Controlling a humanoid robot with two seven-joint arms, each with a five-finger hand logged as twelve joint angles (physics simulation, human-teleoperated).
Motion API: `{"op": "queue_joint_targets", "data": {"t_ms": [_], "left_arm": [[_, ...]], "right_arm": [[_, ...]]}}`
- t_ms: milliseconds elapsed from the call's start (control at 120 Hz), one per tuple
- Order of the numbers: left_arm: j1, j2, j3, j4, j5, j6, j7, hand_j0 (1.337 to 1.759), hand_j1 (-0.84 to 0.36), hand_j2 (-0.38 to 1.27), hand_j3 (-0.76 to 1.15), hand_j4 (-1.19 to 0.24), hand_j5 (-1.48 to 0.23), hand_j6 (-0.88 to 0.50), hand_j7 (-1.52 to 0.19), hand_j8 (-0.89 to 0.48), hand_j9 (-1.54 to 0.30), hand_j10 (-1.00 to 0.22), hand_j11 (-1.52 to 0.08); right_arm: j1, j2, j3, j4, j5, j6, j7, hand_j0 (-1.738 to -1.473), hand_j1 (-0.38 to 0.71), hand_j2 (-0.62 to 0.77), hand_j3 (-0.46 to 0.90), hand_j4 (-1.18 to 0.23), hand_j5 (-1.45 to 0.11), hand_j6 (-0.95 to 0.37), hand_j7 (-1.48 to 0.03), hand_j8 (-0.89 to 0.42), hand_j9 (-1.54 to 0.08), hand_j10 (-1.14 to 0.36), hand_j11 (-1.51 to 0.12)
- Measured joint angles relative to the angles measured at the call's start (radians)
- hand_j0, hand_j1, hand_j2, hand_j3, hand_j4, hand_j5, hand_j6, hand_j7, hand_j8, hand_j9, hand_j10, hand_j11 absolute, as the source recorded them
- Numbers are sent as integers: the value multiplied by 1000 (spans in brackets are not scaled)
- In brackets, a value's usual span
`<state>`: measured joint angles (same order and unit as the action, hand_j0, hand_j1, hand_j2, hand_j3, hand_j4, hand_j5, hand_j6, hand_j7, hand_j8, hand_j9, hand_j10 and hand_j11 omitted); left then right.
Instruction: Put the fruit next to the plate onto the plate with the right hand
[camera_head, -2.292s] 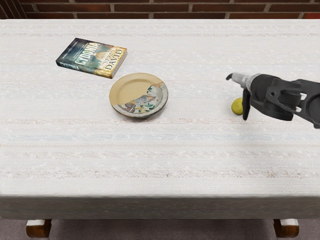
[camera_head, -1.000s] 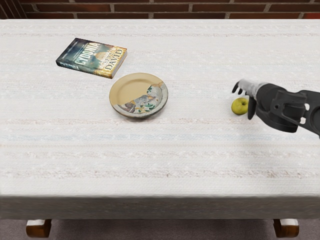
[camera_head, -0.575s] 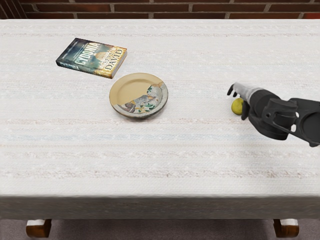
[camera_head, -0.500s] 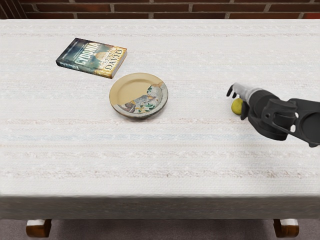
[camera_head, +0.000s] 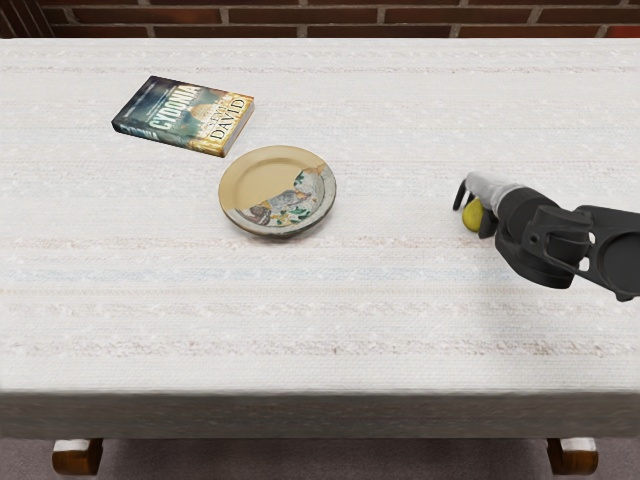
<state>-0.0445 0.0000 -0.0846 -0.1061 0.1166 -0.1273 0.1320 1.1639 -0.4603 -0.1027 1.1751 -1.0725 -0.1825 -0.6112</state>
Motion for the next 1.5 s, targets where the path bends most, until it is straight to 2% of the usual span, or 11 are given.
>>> {"op": "queue_joint_targets", "data": {"t_ms": [125, 467, 600, 800, 1050, 1133, 1283, 1500], "left_arm": [[0, 0, 0, 0, 0, 0, 0, 1658, 339, 2, 0, -9, -11, -9, -11, -9, -11, -9, -11], [0, 0, 0, 0, 0, 0, 0, 1658, 339, 2, 0, -9, -11, -9, -11, -9, -11, -9, -11], [0, 0, 0, 0, 0, 0, 0, 1658, 339, 2, 0, -9, -11, -9, -11, -9, -11, -9, -11], [0, 0, 0, 0, 0, 0, 0, 1658, 339, 2, 0, -9, -11, -9, -11, -9, -11, -9, -11], [0, 0, 0, 0, 0, 0, 0, 1658, 339, 2, 0, -9, -11, -9, -11, -9, -11, -9, -11], [0, 0, 0, 0, 0, 0, 0, 1658, 339, 2, 0, -9, -11, -9, -11, -9, -11, -9, -11], [0, 0, 0, 0, 0, 0, 0, 1658, 339, 2, 0, -9, -11, -9, -11, -9, -11, -9, -11], [0, 0, 0, 0, 0, 0, 0, 1658, 339, 2, 0, -9, -11, -9, -11, -9, -11, -9, -11]], "right_arm": [[1, -1, 3, 0, 4, 0, 0, -1653, 250, 76, 0, -613, -780, -481, -786, -420, -794, -583, -793], [24, 2, 40, -5, 7, 3, 1, -1648, 231, 47, -1, -703, -949, -431, -929, -339, -955, -538, -960], [76, 59, 47, -2, -2, 10, 0, -1647, 225, 38, 0, -712, -976, -428, -947, -328, -981, -534, -983], [175, 200, 46, 1, -49, 15, 1, -1646, 230, 40, 0, -732, -1028, -411, -984, -301, -1028, -514, -1024], [225, 326, 50, 7, -73, -15, 1, -1646, 221, 39, 0, -740, -1064, -411, -1005, -289, -1061, -513, -1050], [222, 351, 46, 7, -88, -73, 1, -1646, 217, 37, 0, -740, -1071, -417, -1007, -294, -1063, -514, -1055], [169, 387, 38, 6, -140, -182, 0, -1643, 196, -8, -1, -757, -1046, -438, -1010, -319, -1054, -532, -1052], [111, 429, 36, -9, -166, -227, 0, -1640, 175, -33, -1, -770, -1021, -460, -1010, -344, -1046, -550, -1046]]}}
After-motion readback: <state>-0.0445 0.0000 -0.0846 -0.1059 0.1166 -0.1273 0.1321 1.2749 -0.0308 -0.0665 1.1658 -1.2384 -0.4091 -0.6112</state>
